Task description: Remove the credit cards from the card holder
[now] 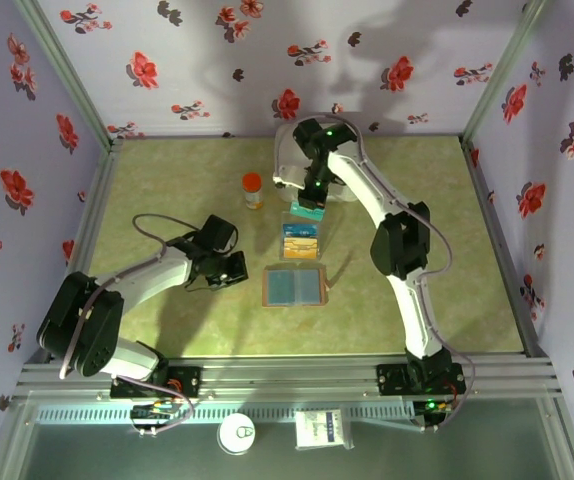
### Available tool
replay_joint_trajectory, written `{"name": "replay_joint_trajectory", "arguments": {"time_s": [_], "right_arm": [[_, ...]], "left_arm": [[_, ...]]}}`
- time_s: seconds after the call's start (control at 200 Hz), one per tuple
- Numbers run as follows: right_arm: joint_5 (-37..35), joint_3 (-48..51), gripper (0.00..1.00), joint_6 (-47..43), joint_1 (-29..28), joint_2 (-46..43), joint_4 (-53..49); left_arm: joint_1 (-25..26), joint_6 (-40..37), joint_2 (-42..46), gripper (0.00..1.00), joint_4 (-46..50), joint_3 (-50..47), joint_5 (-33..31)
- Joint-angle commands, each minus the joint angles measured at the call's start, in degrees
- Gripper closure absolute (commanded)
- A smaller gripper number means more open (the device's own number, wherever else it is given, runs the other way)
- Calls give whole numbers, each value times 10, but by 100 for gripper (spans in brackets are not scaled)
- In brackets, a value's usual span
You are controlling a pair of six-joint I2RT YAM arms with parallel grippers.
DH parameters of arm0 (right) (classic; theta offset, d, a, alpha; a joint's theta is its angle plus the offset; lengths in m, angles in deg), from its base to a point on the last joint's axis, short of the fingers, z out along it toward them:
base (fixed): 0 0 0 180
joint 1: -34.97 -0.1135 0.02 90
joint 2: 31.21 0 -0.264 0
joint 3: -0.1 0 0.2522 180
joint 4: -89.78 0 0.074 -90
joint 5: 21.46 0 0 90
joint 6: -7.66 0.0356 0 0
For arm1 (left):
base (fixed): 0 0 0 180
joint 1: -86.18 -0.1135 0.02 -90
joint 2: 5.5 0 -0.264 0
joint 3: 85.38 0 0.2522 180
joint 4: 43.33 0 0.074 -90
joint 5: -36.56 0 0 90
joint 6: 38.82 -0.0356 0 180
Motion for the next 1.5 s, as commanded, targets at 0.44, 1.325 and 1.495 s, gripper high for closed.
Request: {"name": "replay_joint_trajectory", "arguments": {"time_s": [0.44,1.325,1.495], "right_arm": [[49,-64,100,-49,7,63,-14],[90,-41,100,-43,-3,110,-37],[88,-41,90,-40,-3,113,-30]], "left_arm": [[-17,13,27,97,16,-8,-4],[-19,17,26,97,16,-16,-5],[-19,17,22,97,14,-15,-4]]}}
